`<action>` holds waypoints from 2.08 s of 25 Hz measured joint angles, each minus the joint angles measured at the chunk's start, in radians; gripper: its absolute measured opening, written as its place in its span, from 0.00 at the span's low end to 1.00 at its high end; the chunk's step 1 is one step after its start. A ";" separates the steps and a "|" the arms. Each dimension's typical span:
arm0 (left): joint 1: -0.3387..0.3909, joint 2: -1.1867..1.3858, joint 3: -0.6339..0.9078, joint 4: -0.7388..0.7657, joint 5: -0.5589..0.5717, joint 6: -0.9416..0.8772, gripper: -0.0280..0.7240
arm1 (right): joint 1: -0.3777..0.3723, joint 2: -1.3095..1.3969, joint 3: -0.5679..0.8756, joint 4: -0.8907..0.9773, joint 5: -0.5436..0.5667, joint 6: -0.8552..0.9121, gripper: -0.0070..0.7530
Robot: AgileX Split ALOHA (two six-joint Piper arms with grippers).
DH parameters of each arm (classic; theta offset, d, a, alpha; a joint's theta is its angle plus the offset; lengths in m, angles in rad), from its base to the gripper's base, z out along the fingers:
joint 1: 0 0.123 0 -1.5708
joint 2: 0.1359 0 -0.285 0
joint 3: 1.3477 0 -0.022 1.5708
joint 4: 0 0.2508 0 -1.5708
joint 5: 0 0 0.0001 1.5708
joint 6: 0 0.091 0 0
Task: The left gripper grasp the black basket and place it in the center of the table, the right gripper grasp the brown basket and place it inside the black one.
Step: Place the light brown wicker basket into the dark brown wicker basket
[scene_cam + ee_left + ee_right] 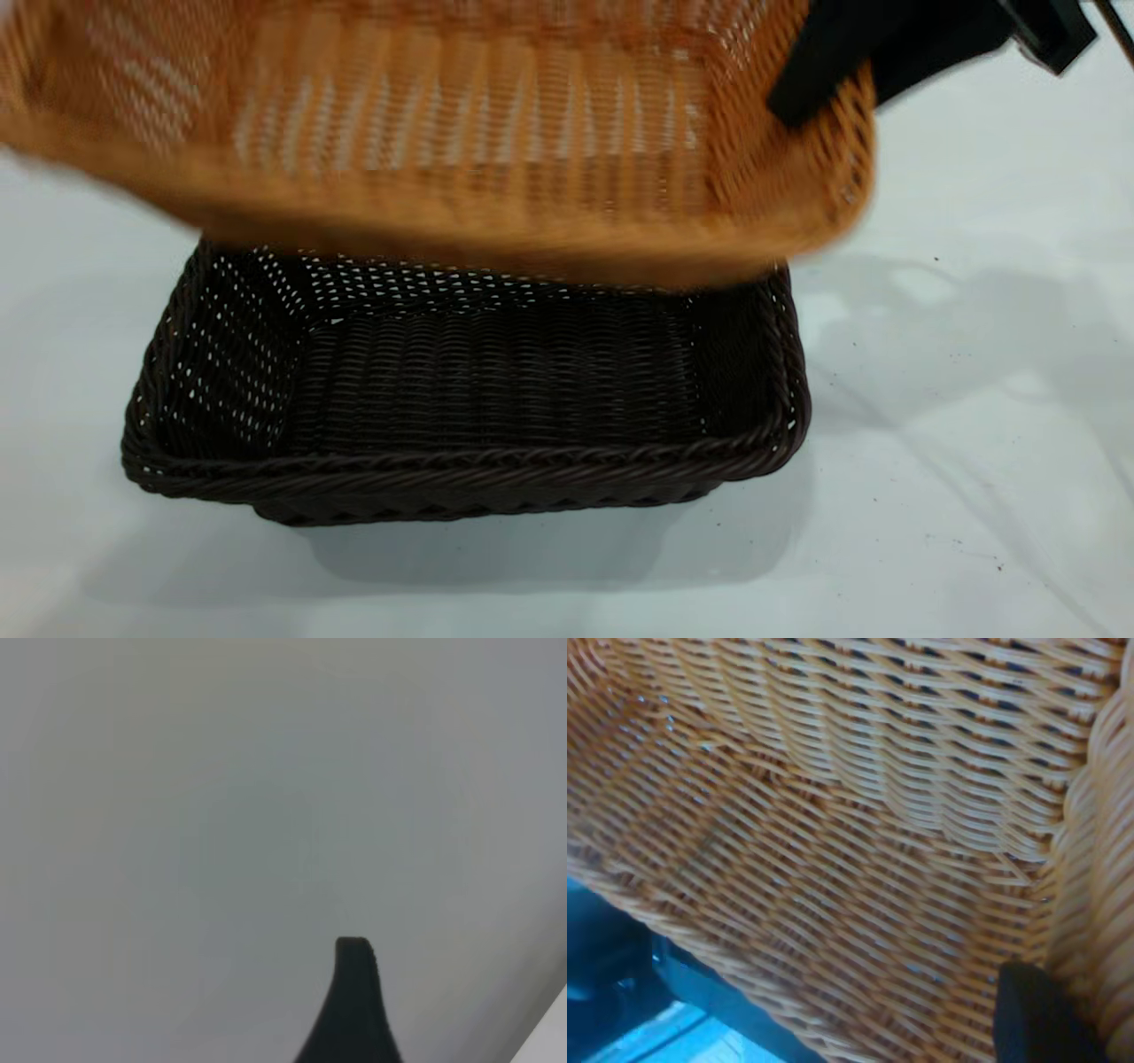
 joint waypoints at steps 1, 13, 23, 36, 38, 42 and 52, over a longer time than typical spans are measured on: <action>0.000 0.003 0.000 0.000 0.001 0.000 0.71 | 0.007 0.000 0.000 0.000 0.001 0.000 0.15; 0.000 0.020 0.000 0.000 0.007 0.000 0.68 | 0.052 0.026 -0.004 -0.011 0.000 0.013 0.15; 0.000 0.020 0.000 0.000 0.016 -0.002 0.68 | 0.097 0.058 -0.006 -0.036 0.003 0.011 0.15; 0.000 0.020 0.000 -0.002 0.055 -0.003 0.68 | 0.097 0.076 -0.006 -0.033 0.003 0.051 0.15; 0.000 0.020 0.000 -0.002 0.064 -0.003 0.68 | 0.097 0.100 -0.006 -0.024 0.003 0.058 0.15; 0.000 0.020 0.000 -0.002 0.065 -0.003 0.68 | 0.097 0.138 -0.006 -0.006 -0.001 0.061 0.15; 0.000 0.020 0.000 -0.002 0.065 -0.003 0.68 | 0.097 0.140 -0.006 -0.013 0.001 0.050 0.15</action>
